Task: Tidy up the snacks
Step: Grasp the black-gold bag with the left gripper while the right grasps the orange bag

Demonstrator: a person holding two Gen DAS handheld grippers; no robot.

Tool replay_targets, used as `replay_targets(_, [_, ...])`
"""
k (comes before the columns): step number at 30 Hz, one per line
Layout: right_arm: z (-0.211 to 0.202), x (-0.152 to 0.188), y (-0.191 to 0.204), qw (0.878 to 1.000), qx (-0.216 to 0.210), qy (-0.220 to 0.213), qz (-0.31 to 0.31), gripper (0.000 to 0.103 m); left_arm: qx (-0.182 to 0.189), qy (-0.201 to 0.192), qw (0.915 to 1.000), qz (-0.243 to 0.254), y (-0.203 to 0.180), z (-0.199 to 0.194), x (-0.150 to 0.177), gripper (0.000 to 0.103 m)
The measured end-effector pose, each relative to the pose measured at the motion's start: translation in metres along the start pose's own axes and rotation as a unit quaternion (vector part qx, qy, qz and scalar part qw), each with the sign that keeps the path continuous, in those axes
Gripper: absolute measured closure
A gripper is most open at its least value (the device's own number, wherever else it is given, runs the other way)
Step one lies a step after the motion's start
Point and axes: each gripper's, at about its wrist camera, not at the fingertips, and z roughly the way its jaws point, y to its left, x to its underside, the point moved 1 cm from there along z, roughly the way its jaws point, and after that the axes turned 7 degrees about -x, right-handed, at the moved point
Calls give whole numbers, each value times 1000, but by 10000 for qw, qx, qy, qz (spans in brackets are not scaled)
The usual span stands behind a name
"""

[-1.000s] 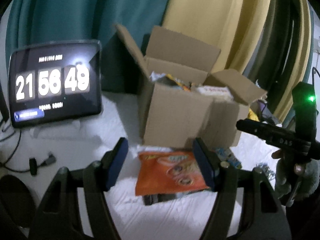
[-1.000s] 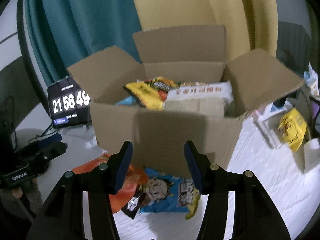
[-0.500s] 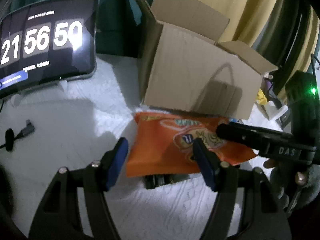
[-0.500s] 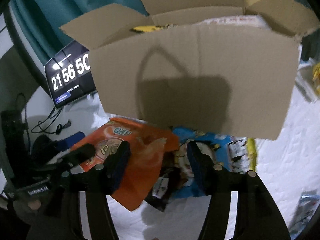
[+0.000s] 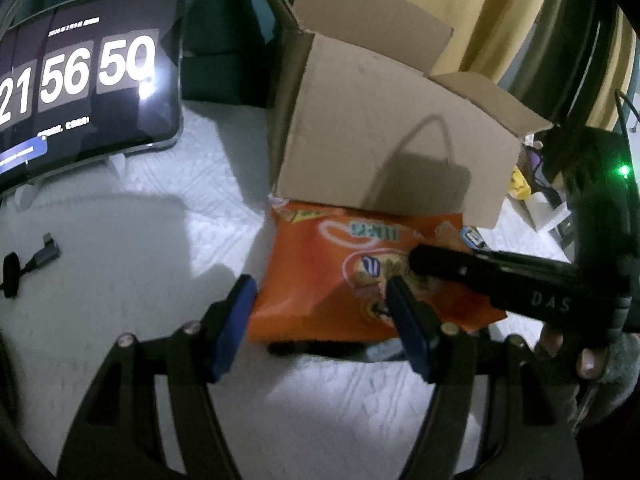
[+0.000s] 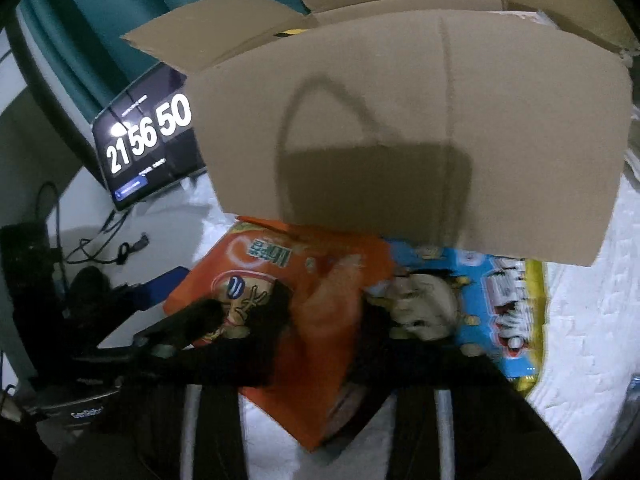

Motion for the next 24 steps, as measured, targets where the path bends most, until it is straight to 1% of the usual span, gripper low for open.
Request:
replay_targets(1, [-3,1,0,10000,30,-32,-39,80,10,-18,10000,12,-1,-2,1,34])
replay_targets(5, [-22,5,3,9996,42,-197,-189,81,31,-65,9999,93,-7,-12,4,34])
replay_targets(12, [-78,7,0,9964,139,-753,-366,81,5,31,9999,153,-23,-20,11,34])
replay_targets(16, [-110,6,-16,9931,301,-1093,-291,81,-115,223,9997,65,-32,-13,13,34])
replay_targets(19, [-130,6,-32,9908,360,-1294,-174,81,-229,450,9987,-87,-37,-6,16,34])
replay_targets(24, [-156,7,-58,9878,364,-1517,-16,81,-279,540,9978,-249,-45,-2,14,34])
